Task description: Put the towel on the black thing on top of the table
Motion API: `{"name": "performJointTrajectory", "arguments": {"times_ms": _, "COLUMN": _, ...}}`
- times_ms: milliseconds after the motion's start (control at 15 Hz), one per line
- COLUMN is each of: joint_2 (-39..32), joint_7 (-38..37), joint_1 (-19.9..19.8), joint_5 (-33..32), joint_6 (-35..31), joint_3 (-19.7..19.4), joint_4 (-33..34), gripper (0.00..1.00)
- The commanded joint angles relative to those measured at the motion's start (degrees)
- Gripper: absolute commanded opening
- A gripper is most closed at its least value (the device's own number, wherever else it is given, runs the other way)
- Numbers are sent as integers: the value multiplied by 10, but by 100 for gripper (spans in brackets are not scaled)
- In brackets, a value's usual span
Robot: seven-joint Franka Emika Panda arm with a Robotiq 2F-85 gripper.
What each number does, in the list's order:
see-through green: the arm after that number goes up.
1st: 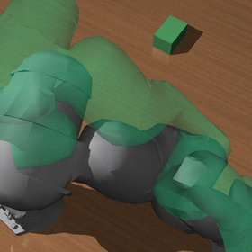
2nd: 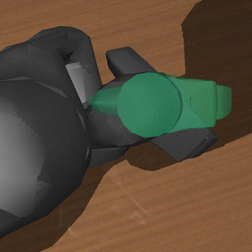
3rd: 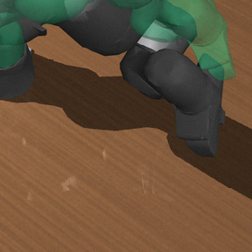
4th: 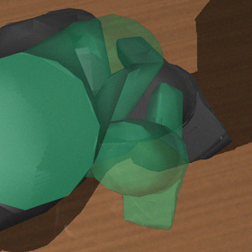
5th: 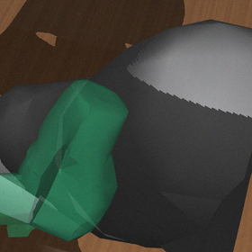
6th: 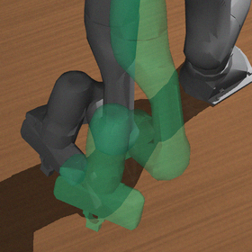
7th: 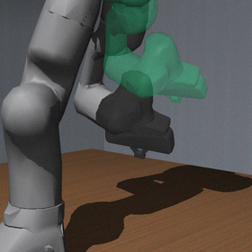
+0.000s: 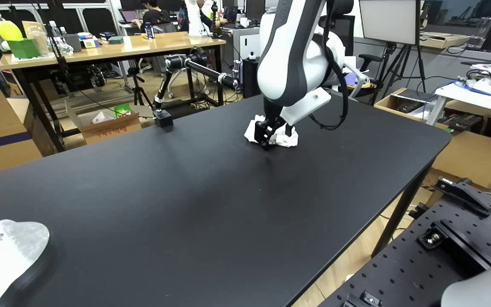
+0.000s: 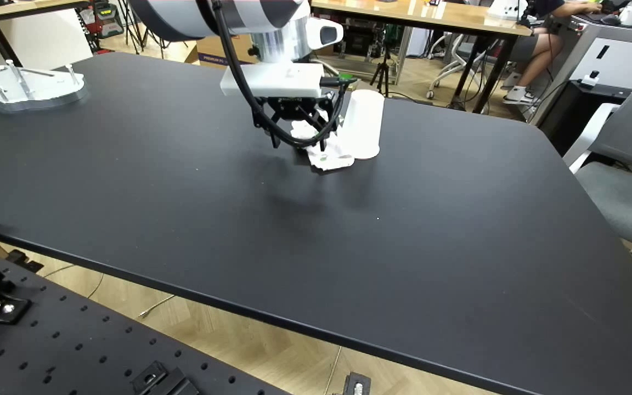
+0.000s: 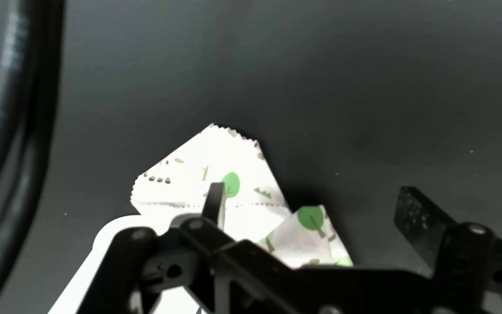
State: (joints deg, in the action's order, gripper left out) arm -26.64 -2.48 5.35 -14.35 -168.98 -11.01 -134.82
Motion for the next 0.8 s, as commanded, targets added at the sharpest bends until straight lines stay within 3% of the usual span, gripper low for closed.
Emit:
{"name": "performJointTrajectory", "arguments": {"times_ms": 0, "joint_2": -12, "joint_7": 25, "joint_1": -12, "joint_5": 2, "joint_6": 11, "joint_3": 7, "joint_4": 30, "gripper": 100}}
{"name": "performJointTrajectory", "arguments": {"times_ms": 200, "joint_2": -21, "joint_7": 43, "joint_1": -16, "joint_5": -2, "joint_6": 18, "joint_3": 6, "joint_4": 53, "gripper": 100}}
{"name": "performJointTrajectory", "arguments": {"times_ms": 267, "joint_2": -25, "joint_7": 47, "joint_1": -17, "joint_5": -1, "joint_6": 20, "joint_3": 7, "joint_4": 60, "gripper": 82}}
{"name": "performJointTrajectory", "arguments": {"times_ms": 733, "joint_2": -40, "joint_7": 67, "joint_1": -47, "joint_5": 13, "joint_6": 46, "joint_3": 33, "joint_4": 85, "gripper": 33}}
